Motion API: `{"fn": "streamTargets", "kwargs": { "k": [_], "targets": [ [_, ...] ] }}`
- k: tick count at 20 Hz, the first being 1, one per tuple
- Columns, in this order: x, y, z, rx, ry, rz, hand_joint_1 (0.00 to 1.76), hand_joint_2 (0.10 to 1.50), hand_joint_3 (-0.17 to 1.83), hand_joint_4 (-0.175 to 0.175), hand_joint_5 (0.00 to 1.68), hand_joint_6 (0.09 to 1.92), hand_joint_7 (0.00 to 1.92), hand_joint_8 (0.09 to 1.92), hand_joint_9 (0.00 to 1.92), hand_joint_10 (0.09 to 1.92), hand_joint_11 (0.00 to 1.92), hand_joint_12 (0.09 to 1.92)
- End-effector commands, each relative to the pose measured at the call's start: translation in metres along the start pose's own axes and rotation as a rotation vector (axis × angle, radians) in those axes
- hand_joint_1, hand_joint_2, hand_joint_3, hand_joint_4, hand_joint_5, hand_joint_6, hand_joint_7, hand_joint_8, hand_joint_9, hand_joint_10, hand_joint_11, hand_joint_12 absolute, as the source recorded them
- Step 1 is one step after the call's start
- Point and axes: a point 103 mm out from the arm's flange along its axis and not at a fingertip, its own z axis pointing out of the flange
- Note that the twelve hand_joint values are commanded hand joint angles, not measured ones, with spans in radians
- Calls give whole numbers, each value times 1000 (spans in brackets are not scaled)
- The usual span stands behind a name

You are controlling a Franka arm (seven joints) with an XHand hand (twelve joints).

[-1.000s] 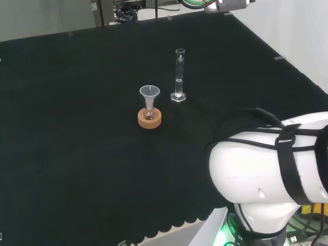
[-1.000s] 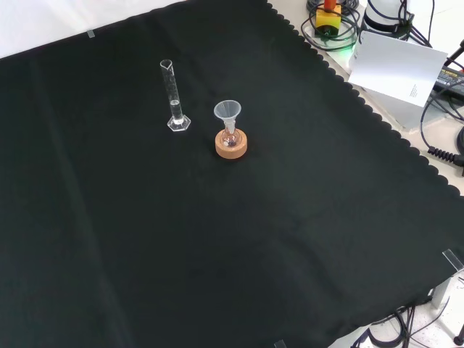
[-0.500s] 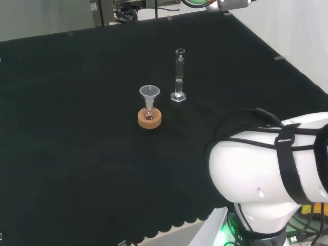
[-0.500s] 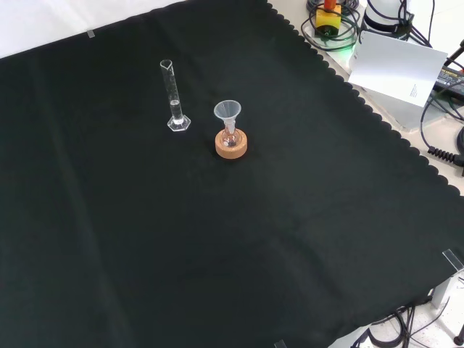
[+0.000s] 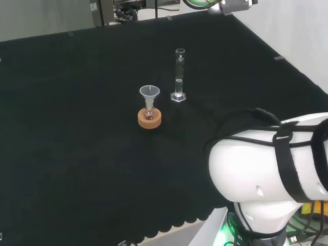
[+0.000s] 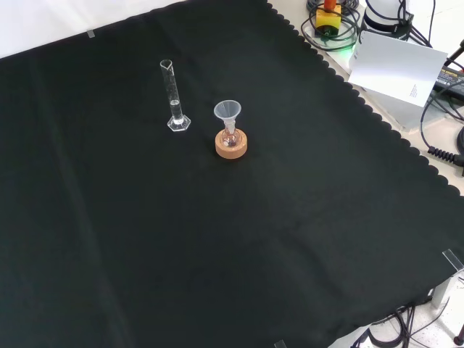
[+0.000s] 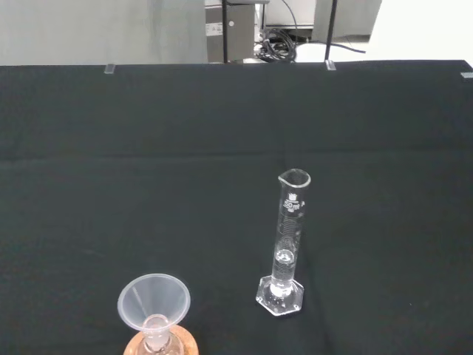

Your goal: Pick up the graduated cylinder.

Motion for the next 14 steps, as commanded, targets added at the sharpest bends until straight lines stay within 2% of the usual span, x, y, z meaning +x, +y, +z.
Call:
{"fn": "streamTargets", "kwargs": {
  "k": [1, 6, 10, 14],
  "targets": [
    [-22, 12, 24, 11, 23, 45, 0, 1226, 341, 6, 272, 87, 111, 545, 321, 620, 162, 1348],
    [-47, 27, 45, 3, 48, 60, 0, 1227, 337, 5, 276, 87, 120, 548, 328, 621, 163, 1350],
    [-63, 54, 67, 5, 67, 66, 1, 1225, 331, 3, 277, 87, 127, 550, 331, 621, 163, 1351],
    [-78, 84, 96, -5, 97, 51, 17, 1221, 318, 1, 276, 87, 129, 549, 332, 619, 159, 1352]
  ]
}}
